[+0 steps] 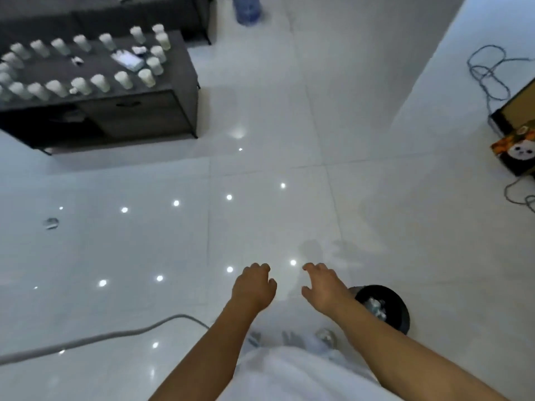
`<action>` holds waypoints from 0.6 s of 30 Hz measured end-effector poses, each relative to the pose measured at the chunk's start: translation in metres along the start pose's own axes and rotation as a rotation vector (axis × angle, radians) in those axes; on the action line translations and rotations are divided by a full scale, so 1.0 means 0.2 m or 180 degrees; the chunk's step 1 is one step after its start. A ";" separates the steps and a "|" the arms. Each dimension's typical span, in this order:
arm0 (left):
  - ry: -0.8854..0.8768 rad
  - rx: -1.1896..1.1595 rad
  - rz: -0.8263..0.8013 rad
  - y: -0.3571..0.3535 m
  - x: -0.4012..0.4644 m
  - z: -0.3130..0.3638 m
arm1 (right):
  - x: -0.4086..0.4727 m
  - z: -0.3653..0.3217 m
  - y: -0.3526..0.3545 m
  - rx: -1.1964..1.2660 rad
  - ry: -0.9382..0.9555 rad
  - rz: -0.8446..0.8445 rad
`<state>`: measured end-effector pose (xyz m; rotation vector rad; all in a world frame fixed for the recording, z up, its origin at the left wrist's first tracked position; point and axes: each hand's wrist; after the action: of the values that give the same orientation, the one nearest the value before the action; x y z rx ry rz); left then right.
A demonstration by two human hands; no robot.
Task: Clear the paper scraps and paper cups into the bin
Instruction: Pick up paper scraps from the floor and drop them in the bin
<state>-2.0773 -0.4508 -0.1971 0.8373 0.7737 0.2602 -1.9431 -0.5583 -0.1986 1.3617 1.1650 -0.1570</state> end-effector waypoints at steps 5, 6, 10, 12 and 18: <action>0.0590 -0.0455 0.0258 0.17 -0.28 -0.60 | 0.00 -0.68 -0.16 -0.0503 0.0463 -0.0101; 0.0694 -0.0529 0.0313 0.20 -0.34 -0.72 | 0.00 -0.82 -0.21 -0.0597 0.0577 -0.0136; 0.1068 -0.0819 0.0590 0.32 -0.59 -1.19 | -0.04 -1.36 -0.41 -0.0889 0.1035 -0.0314; 0.1281 -0.0961 0.0696 0.37 -0.71 -1.40 | -0.06 -1.62 -0.51 -0.1000 0.1237 -0.0403; 0.1821 -0.1392 0.0999 0.48 -0.98 -1.86 | -0.12 -2.20 -0.73 -0.1328 0.1665 -0.0587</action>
<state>-2.4692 -0.2726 -0.1818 0.4596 1.0624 0.9430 -2.2970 -0.2585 -0.1840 0.9433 1.6520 0.3171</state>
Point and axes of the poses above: each hand's wrist, its own x-axis towards the middle knuckle, its own y-axis out of the back of the hand, z = x × y, and after that the axes turned 13 degrees about -y, right-handed
